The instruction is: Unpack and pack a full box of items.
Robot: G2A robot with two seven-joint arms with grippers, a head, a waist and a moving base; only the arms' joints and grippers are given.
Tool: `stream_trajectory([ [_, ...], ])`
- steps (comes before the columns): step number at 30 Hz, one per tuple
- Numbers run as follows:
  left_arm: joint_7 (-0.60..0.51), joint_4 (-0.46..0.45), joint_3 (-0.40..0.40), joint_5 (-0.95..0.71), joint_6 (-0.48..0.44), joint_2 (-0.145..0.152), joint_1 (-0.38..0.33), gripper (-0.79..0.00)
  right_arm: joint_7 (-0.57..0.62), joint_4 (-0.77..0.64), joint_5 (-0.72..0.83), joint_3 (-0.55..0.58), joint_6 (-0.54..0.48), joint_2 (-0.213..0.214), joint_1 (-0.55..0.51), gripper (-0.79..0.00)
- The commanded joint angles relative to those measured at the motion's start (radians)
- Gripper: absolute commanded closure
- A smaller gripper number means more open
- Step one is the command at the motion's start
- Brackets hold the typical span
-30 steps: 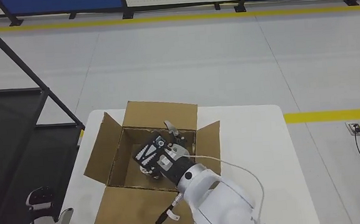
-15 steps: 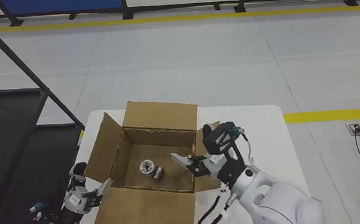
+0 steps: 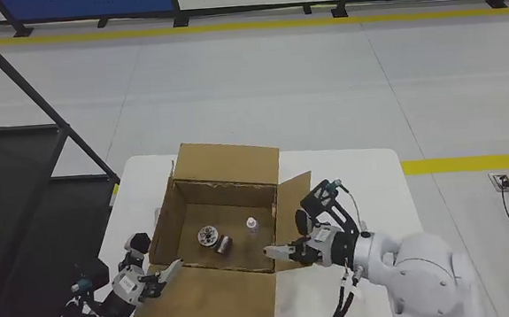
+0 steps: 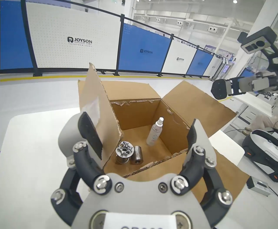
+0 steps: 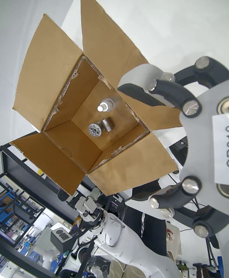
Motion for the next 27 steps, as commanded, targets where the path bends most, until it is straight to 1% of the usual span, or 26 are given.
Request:
stream_trajectory([
  [1, -0.003, -0.008, 0.007, 0.0, -0.004, 0.001, 0.006, -0.785, -0.014, 0.007, -0.005, 0.027, 0.022, 0.006, 0.01, -0.785],
  [4, -0.004, -0.016, 0.019, 0.006, -0.002, 0.002, 0.014, -0.785, -0.038, -0.003, 0.032, 0.064, 0.017, 0.016, -0.003, -0.785],
  [8, -0.012, -0.013, 0.041, 0.009, -0.007, 0.003, 0.015, -0.785, -0.022, 0.001, 0.051, 0.105, 0.053, 0.029, -0.013, -0.785],
  [11, -0.02, -0.003, 0.057, 0.012, -0.012, 0.005, 0.012, -0.785, 0.015, 0.044, 0.082, 0.117, 0.067, 0.039, -0.006, -0.785],
  [15, -0.029, 0.017, 0.071, 0.014, -0.013, 0.007, 0.004, -0.785, 0.048, 0.129, 0.099, 0.079, 0.065, 0.049, 0.039, -0.785],
  [20, -0.041, 0.035, 0.083, 0.014, -0.012, 0.01, -0.005, -0.785, 0.03, 0.192, 0.168, 0.01, 0.009, 0.055, 0.097, -0.785],
  [23, -0.053, 0.044, 0.091, 0.01, -0.012, 0.012, -0.012, -0.785, 0.026, 0.225, 0.252, -0.013, -0.041, 0.059, 0.134, -0.785],
  [27, -0.075, 0.054, 0.106, -0.006, -0.014, 0.015, -0.023, -0.785, 0.005, 0.297, 0.324, -0.068, -0.074, 0.06, 0.202, -0.785],
])
